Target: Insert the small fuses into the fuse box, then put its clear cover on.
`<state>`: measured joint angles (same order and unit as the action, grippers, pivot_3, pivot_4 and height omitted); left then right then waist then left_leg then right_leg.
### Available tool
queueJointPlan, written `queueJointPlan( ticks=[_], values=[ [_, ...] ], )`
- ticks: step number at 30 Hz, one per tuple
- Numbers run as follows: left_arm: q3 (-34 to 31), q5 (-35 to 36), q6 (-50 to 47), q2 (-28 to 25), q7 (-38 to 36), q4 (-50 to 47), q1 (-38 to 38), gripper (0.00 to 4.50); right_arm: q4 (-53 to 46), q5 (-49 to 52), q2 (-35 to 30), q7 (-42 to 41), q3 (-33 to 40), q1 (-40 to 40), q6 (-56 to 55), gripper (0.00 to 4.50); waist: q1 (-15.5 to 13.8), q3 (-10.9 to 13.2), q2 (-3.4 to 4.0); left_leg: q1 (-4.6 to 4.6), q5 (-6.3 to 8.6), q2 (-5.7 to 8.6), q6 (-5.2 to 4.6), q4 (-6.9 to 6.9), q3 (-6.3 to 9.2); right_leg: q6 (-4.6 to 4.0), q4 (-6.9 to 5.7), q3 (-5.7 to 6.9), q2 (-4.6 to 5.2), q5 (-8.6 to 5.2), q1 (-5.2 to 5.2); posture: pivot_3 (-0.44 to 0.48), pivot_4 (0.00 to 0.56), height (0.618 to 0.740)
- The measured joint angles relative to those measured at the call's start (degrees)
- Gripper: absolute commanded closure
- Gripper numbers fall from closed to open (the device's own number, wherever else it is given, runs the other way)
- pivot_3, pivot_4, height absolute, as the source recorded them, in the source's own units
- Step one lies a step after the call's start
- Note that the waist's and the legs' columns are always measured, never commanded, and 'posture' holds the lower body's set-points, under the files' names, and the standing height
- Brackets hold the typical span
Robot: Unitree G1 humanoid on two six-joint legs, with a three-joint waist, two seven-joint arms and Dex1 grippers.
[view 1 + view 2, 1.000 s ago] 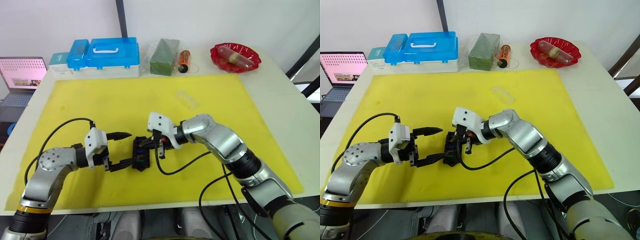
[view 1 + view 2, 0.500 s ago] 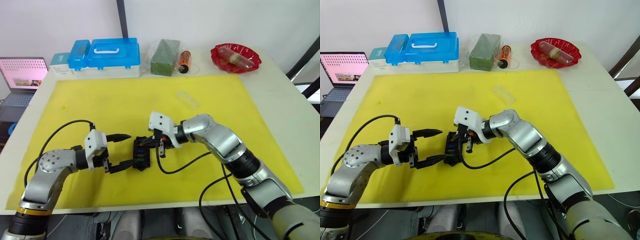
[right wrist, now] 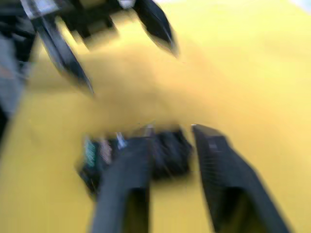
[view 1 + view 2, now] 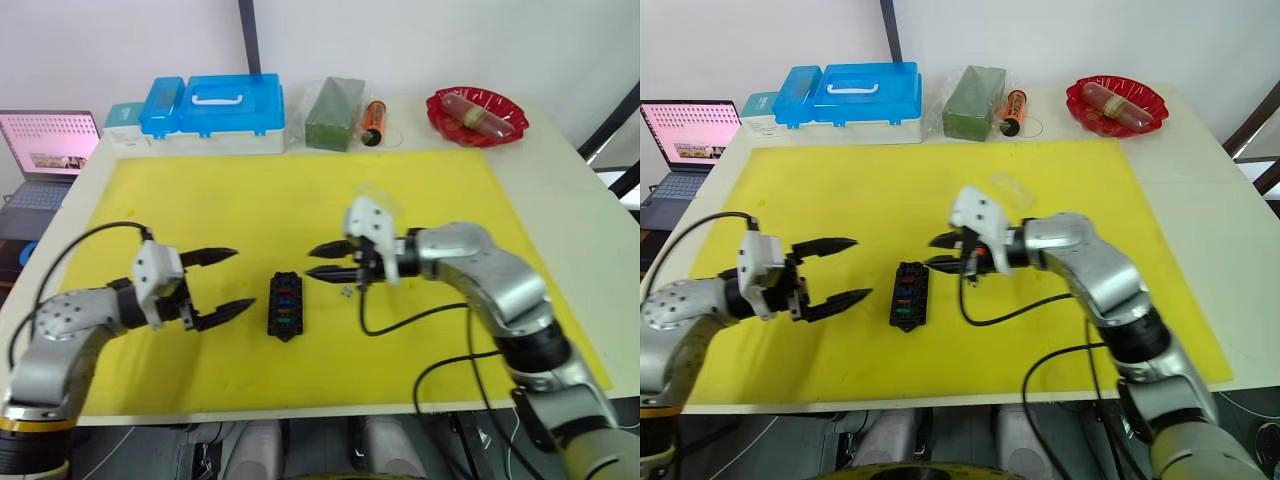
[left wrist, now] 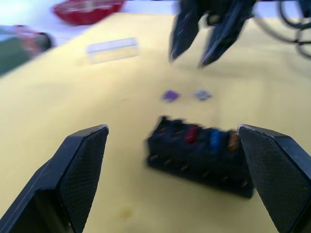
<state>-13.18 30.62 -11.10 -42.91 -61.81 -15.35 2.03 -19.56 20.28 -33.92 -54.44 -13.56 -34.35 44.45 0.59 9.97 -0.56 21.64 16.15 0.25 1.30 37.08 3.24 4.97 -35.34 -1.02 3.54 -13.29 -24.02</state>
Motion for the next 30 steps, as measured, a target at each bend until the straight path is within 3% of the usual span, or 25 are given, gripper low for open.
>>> queueJointPlan(
  ticks=[6, 12, 23, 30],
  values=[
    [-8.15, -1.33, 3.87, -1.25, 0.95, 10.11, -2.08, 0.0, -0.29, -0.57, -9.96, 0.57, 11.33, 12.49, -5.24, 0.03, 0.53, 0.01, -0.02, -0.06, 0.0, -0.03, -0.01, -0.06, -0.33, 0.03, 0.0, -0.03, -0.07, 0.01, -0.03, 0.0, 0.15, 0.74],
    [-10.92, -3.78, 8.77, -1.8, -0.15, 20.3, -5.6, 0.0, 7.06, -1.38, -12.86, 1.12, 18.72, 21.1, -11.18, 0.03, 0.17, 0.02, -0.06, -0.09, 0.0, -0.06, -0.01, -0.02, -0.34, -0.01, -0.01, -0.05, -0.06, -0.01, 0.03, 0.0, 0.15, 0.74],
    [-10.58, -3.94, 11.66, -1.7, 0.49, 20.77, -3.91, 0.0, 10.41, 0.4, -12.93, 1.22, 20.51, 20.58, -9.11, 0.03, 0.12, 0.02, -0.06, -0.1, 0.0, -0.07, -0.01, -0.02, -0.34, 0.0, -0.01, -0.06, -0.01, 0.01, 0.04, 0.0, 0.15, 0.74],
    [-7.21, 1.8, 5.03, -2.64, -3.2, 11.56, 1.94, 0.0, 6.53, 10.79, -13.56, -1.56, 17.12, 11.52, 10.25, 0.03, 0.15, 0.02, -0.06, -0.1, 0.0, -0.08, 0.0, 0.0, -0.25, -0.01, -0.04, -0.06, -0.01, 0.02, 0.04, 0.0, 0.15, 0.74]
  ],
)
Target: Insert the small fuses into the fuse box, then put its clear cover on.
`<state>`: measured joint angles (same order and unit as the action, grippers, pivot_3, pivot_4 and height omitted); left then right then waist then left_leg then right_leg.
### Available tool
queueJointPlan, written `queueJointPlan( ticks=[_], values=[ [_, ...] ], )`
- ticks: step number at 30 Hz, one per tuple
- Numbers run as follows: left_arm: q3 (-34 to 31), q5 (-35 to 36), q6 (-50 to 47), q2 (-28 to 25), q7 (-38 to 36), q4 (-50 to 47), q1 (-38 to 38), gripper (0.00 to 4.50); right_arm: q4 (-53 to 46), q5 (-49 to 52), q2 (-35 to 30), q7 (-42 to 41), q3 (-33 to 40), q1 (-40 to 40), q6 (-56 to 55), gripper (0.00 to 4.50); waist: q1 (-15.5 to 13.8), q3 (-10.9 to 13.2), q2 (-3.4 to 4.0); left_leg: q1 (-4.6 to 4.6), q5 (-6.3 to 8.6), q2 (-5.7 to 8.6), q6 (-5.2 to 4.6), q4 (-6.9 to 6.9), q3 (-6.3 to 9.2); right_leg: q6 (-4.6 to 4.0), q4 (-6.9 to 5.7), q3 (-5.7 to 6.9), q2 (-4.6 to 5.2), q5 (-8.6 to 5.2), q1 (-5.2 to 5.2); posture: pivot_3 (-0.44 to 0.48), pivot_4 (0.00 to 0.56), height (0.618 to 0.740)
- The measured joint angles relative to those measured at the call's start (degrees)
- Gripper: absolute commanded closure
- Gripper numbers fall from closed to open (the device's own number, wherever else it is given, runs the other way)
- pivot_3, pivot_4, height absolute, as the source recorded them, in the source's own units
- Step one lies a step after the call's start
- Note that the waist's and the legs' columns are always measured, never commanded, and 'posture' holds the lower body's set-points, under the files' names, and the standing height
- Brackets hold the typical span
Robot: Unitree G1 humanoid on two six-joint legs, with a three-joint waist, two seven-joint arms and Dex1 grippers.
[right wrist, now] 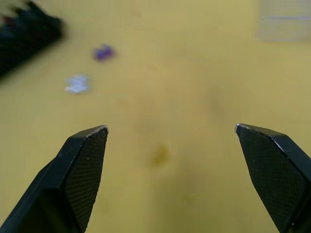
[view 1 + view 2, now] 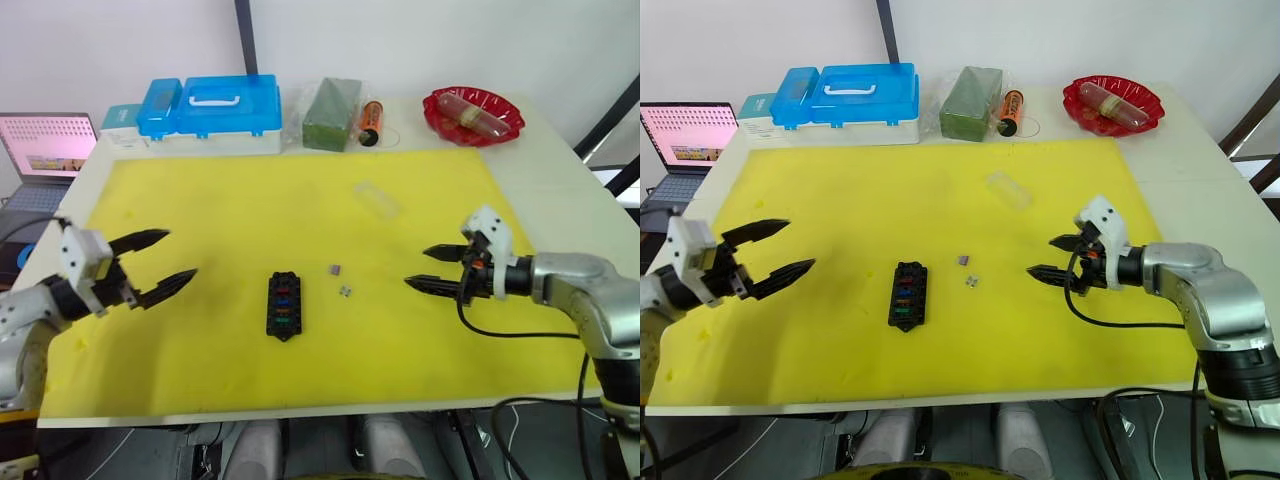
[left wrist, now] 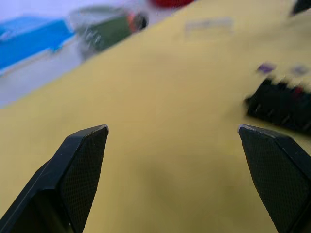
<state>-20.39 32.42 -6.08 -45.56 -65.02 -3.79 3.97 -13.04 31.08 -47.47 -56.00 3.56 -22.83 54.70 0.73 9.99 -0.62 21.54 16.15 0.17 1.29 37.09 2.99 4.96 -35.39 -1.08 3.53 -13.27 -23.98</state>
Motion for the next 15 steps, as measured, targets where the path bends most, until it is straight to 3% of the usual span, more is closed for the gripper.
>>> queueJointPlan(
  ticks=[4, 7, 11, 14, 15],
  values=[
    [4.02, 3.62, -4.18, -2.03, -5.4, -7.28, 1.31, 0.0, 0.21, 13.39, 5.16, 0.83, 1.55, -9.44, 21.41, 0.03, 0.23, 0.01, 0.02, 0.02, 0.0, 0.0, 0.0, -0.05, 0.06, 0.02, -0.02, -0.07, -0.02, 0.01, -0.07, 0.0, 0.15, 0.74],
    [6.64, 4.86, -5.17, -2.65, -8.62, -11.68, 1.13, 0.0, 0.73, 17.21, 7.06, 2.47, 1.55, -11.5, 30.06, 0.03, -0.01, 0.01, 0.01, 0.05, 0.0, 0.02, 0.0, -0.05, 0.02, 0.0, -0.02, -0.01, -0.04, 0.0, -0.06, 0.0, 0.15, 0.74],
    [9.71, 5.17, -4.89, -2.58, -11.93, -15.14, -0.57, 0.0, 6.17, 20.39, 12.62, 7.68, 1.74, -13.15, 36.87, 1.24, 0.04, 0.01, 0.02, 0.06, 0.0, 0.03, 0.0, -0.01, -0.07, -0.02, -0.02, -0.05, -0.05, -0.01, -0.06, 0.0, 0.15, 0.74],
    [12.05, 4.48, -4.03, -1.69, -13.36, -15.98, -1.42, 0.0, 10.96, 23.42, 13.67, 11.38, 1.63, -15.18, 37.42, 1.24, 0.14, 0.01, 0.02, 0.05, 0.0, 0.03, 0.0, 0.0, -0.09, -0.02, -0.02, -0.06, -0.08, 0.0, -0.06, 0.0, 0.15, 0.74],
    [12.59, 4.34, -3.67, -1.57, -13.52, -16.13, -1.41, 0.0, 12.25, 24.17, 13.87, 12.57, 1.57, -15.52, 37.42, 1.42, 0.08, 0.01, 0.02, 0.06, 0.0, 0.03, 0.0, -0.01, -0.07, -0.02, -0.03, -0.05, -0.1, 0.0, -0.06, 0.0, 0.15, 0.74]
  ],
)
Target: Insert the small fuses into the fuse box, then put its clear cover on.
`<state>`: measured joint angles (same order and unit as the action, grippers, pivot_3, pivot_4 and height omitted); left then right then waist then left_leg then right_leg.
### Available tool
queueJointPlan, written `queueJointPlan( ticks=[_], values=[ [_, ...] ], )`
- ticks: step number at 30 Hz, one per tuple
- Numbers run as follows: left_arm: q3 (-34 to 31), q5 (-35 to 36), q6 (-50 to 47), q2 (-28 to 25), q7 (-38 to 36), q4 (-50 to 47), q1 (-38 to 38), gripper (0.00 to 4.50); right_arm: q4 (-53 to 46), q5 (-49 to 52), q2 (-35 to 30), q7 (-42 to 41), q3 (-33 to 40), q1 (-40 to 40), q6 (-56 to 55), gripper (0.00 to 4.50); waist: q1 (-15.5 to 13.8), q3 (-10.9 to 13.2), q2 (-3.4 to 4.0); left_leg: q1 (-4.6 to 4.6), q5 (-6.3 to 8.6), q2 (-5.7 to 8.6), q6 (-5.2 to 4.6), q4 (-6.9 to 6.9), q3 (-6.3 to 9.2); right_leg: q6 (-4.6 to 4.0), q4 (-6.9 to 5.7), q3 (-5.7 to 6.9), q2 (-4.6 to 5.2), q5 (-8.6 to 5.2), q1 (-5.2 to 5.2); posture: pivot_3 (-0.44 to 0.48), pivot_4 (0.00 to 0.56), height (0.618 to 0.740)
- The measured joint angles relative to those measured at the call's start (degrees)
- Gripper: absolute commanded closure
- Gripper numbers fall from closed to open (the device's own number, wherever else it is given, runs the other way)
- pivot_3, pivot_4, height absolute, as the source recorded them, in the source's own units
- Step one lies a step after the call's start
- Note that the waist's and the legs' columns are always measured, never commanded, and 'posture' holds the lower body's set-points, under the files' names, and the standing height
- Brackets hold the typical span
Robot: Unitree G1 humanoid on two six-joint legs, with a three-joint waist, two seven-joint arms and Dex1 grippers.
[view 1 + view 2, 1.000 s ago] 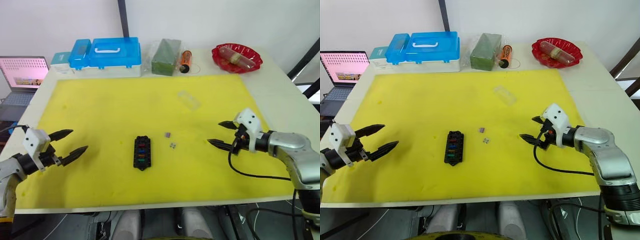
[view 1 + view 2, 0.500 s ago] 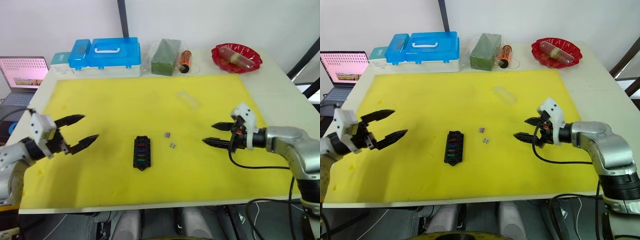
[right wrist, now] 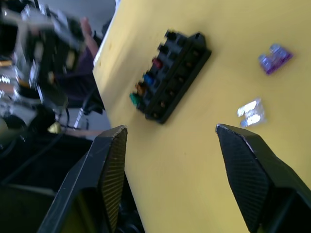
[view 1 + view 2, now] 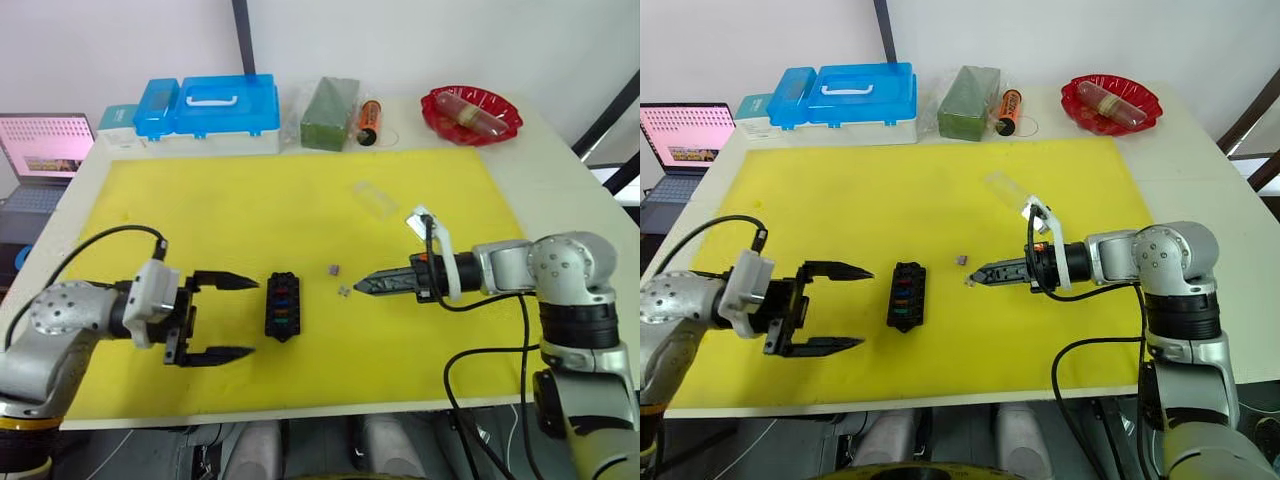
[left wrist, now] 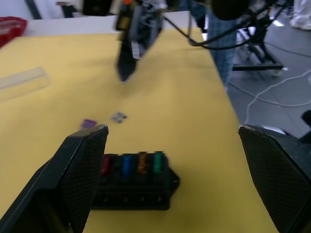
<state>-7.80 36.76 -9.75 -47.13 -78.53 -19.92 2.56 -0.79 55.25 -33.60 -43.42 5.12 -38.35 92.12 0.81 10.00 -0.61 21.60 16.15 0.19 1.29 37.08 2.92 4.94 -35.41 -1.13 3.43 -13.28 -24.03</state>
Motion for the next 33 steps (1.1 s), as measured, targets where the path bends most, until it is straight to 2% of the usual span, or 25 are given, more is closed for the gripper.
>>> queueJointPlan(
  ticks=[2, 4, 12, 33],
  values=[
    [0.34, 0.0, 0.06, 0.22, 0.08, -0.66, 0.09, 0.0, 1.79, 0.73, 0.39, 2.19, -0.3, -0.1, 0.0, 1.81, -0.08, 0.0, 0.0, 0.03, 0.0, 0.0, 0.0, 0.0, 0.02, 0.03, 0.0, 0.01, -0.01, 0.01, -0.01, 0.0, 0.15, 0.74],
    [0.4, 0.0, 0.06, 0.45, 0.29, -1.14, 0.41, 0.0, 3.07, 0.78, 0.74, 3.69, -0.39, -0.11, 0.01, 2.46, -0.01, 0.0, 0.0, 0.03, 0.0, 0.0, 0.0, 0.0, 0.01, 0.11, 0.0, 0.0, -0.01, 0.06, -0.01, 0.0, 0.15, 0.74],
    [2.72, -0.26, 0.2, 2.29, 1.07, -1.79, 0.7, 0.0, 4.54, 0.33, 0.97, 5.31, -2.66, -0.45, 0.01, 2.46, 0.12, 0.0, 0.0, 0.02, 0.0, 0.0, 0.0, 0.01, 0.03, 0.2, -0.01, 0.0, -0.07, 0.11, -0.01, 0.0, 0.15, 0.74],
    [4.12, -1.77, 1.61, 2.37, 1.34, -1.77, 1.76, 0.0, 9.76, -7.33, 4.05, 3.81, -6.44, -1.63, -4.08, 2.46, 0.18, 0.0, 0.0, 0.0, 0.0, -0.01, 0.0, 0.0, 0.05, 0.22, -0.04, 0.0, -0.12, 0.12, -0.01, 0.0, 0.15, 0.74]
  ],
)
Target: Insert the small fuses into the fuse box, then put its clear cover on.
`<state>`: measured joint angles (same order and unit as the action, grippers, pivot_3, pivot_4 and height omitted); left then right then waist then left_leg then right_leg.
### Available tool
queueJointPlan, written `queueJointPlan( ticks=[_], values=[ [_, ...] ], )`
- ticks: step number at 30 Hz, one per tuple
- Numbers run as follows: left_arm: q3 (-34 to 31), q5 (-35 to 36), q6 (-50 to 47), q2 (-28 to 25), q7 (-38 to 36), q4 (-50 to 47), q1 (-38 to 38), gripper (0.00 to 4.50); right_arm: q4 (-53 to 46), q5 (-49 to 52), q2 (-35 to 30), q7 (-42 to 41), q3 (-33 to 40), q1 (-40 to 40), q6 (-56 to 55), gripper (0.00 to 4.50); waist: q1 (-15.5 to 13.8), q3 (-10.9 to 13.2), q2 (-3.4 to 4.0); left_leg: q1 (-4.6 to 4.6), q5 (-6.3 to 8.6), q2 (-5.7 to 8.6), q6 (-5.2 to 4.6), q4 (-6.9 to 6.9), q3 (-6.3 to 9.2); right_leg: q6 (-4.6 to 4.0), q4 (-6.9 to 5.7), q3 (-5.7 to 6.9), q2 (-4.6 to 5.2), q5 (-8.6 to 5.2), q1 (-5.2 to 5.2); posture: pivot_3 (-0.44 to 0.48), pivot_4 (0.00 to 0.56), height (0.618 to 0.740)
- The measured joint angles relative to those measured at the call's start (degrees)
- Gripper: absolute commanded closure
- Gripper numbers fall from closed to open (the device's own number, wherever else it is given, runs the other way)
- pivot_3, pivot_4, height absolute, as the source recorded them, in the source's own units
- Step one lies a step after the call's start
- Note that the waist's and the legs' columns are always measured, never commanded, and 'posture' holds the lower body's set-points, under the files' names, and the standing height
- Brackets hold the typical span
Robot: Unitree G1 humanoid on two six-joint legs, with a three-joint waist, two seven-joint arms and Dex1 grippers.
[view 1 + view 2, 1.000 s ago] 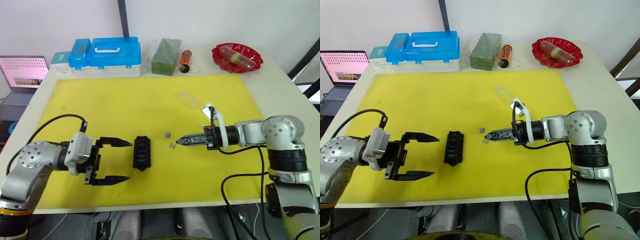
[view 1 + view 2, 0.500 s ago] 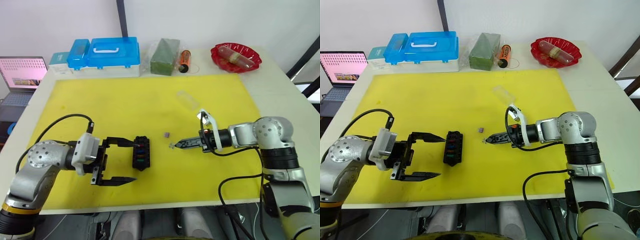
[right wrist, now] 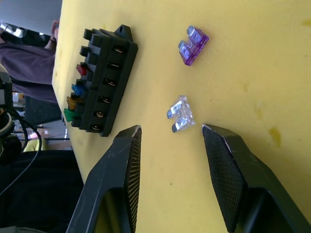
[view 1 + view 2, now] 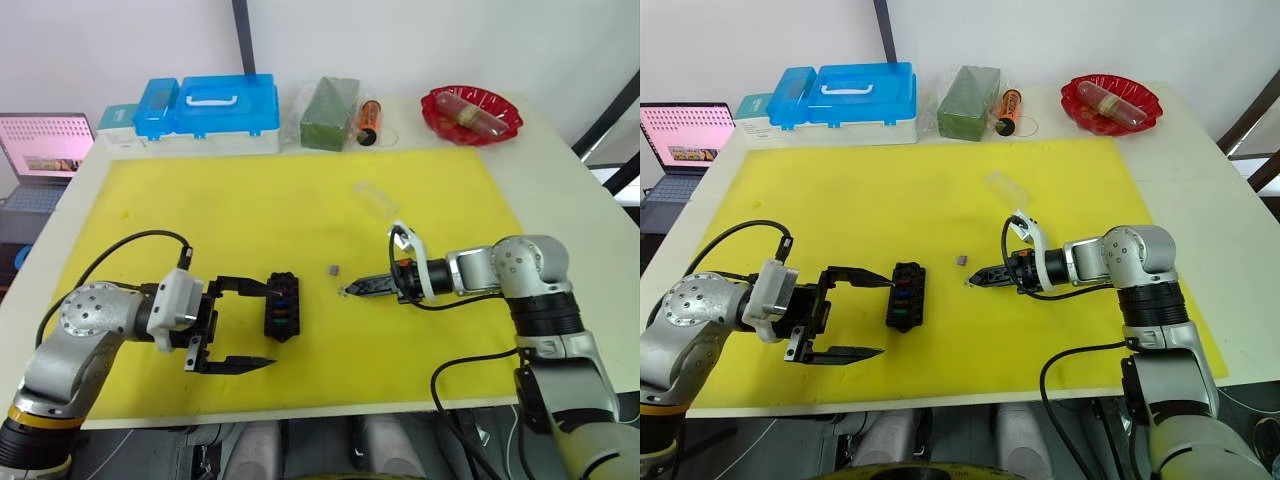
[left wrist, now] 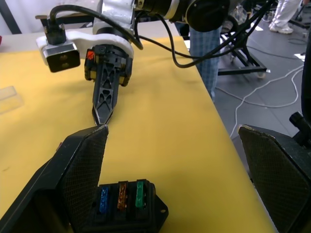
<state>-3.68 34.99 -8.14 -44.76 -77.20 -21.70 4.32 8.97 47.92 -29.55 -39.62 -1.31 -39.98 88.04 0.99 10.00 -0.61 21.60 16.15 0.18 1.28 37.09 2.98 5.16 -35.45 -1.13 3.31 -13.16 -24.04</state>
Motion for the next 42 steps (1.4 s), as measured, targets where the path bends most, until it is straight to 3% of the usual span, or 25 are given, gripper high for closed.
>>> queueJointPlan(
  ticks=[15, 22, 32, 37, 42],
  values=[
    [0.05, -0.62, 0.16, 0.0, 0.11, 0.0, -0.01, 0.0, 1.64, -2.64, 1.75, -1.84, -0.82, -1.04, -1.04, 2.46, 0.15, 0.0, 0.0, -0.02, 0.0, -0.02, 0.0, -0.01, 0.01, 0.0, -0.02, -0.01, -0.03, 0.0, 0.0, 0.0, 0.15, 0.74],
    [0.14, -0.64, 0.18, 0.07, 0.12, 0.02, 0.26, 0.0, 1.72, -4.99, 3.21, -1.48, -1.92, -1.03, -2.85, 4.47, 0.17, 0.0, 0.0, -0.03, 0.0, -0.02, 0.0, -0.01, 0.01, 0.0, -0.04, 0.0, -0.04, 0.0, 0.0, 0.0, 0.15, 0.74],
    [0.13, 0.18, -1.58, 0.59, 2.44, -0.64, 0.31, 0.0, -0.28, -5.64, 2.71, -2.27, -1.9, 0.14, -4.04, 4.47, 0.1, -0.01, 0.0, -0.05, 0.0, -0.02, 0.0, 0.01, 0.02, 0.01, -0.04, -0.01, -0.04, 0.01, 0.03, 0.0, 0.15, 0.74],
    [-3.65, 1.78, -2.95, -0.3, 4.12, -0.86, -2.86, 0.0, -12.35, -4.58, -0.93, -3.27, -2.86, -0.05, -4.58, 4.47, 0.25, 0.0, 0.02, 0.01, 0.0, -0.04, 0.0, -0.01, 0.04, 0.01, -0.1, -0.01, -0.04, 0.0, -0.1, 0.0, 0.15, 0.74],
    [-10.56, 3.24, -6.12, -1.25, 7.75, -0.62, -8.08, 0.0, -22.61, -4.71, 0.99, -3.0, -6.79, -5.35, -8.51, 4.47, 0.61, 0.01, 0.03, -0.01, 0.0, -0.08, 0.0, -0.05, 0.09, -0.05, -0.18, 0.01, -0.08, -0.04, -0.16, 0.0, 0.15, 0.74]
  ],
)
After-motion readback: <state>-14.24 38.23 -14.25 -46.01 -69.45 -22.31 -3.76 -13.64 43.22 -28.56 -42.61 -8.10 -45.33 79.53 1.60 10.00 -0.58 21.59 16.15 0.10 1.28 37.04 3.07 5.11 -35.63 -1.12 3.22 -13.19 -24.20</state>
